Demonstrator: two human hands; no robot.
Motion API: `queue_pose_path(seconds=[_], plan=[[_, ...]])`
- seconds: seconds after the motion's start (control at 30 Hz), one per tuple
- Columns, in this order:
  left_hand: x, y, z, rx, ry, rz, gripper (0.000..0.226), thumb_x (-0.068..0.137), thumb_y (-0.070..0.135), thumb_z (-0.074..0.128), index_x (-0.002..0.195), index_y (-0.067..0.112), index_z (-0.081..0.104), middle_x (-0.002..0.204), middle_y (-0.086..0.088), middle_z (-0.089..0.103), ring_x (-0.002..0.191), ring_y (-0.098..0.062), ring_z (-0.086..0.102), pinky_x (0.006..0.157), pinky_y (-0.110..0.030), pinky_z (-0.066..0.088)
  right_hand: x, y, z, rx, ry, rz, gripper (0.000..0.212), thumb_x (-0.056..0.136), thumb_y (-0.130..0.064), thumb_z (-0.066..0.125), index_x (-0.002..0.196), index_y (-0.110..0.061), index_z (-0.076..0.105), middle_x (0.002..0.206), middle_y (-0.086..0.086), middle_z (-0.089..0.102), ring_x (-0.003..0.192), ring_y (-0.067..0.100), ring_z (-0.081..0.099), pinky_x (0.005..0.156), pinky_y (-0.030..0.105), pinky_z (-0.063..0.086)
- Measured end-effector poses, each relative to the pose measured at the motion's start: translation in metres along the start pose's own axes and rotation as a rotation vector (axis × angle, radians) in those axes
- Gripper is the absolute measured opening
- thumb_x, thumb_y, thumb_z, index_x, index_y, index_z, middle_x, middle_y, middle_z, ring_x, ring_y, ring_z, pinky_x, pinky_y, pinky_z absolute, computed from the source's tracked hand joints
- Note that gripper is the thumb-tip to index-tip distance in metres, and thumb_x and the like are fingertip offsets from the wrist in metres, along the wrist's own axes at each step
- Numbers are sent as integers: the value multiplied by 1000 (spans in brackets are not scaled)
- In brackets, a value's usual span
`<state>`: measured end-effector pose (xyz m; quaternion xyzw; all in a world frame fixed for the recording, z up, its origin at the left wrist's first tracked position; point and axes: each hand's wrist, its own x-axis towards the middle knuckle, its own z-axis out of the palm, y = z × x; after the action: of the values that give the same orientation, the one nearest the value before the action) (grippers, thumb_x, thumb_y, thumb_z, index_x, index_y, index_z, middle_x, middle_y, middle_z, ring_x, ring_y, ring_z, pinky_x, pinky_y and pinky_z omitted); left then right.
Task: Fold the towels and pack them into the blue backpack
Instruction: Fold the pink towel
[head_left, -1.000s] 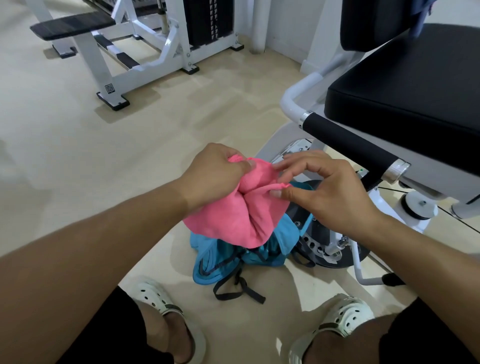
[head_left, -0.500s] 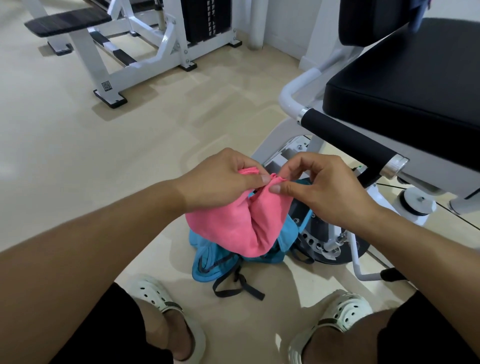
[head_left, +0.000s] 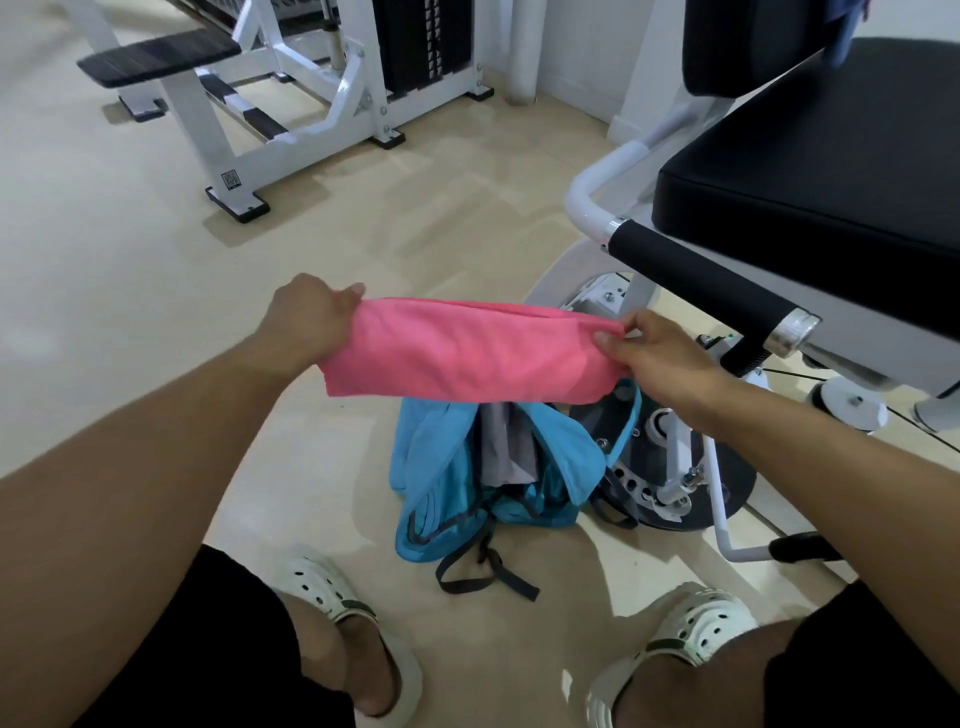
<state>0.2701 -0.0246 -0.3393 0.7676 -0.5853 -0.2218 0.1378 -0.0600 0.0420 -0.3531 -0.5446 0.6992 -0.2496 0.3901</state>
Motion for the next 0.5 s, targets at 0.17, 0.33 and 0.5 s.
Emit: queue_pose_path(seconds=[0.17,0.33,0.5], plan=[[5,-17,6,-380,-162,-108,57,104,48,45,105,-6,63,107,-21,62,90,-35,63,69,-36,54,7,16,6,45,-14,66,20,100,-43,58,98,-23,61,100,2,73,95,23,70,97,48,54],[-2,-11,-2,-722,-316,-241,49,104,53,43,117,8,60,107,-7,69,91,-25,67,75,-40,56,7,12,7,304,67,95,21,105,-35,53,102,-20,67,106,6,72,97,24,70,86,40,59],[-11,-3,2,-582,-591,-99,44,91,46,66,118,12,67,110,-4,76,105,-22,72,82,-38,58,7,15,11,202,208,120,33,106,-47,42,113,-20,59,104,4,68,94,25,67,83,45,57]])
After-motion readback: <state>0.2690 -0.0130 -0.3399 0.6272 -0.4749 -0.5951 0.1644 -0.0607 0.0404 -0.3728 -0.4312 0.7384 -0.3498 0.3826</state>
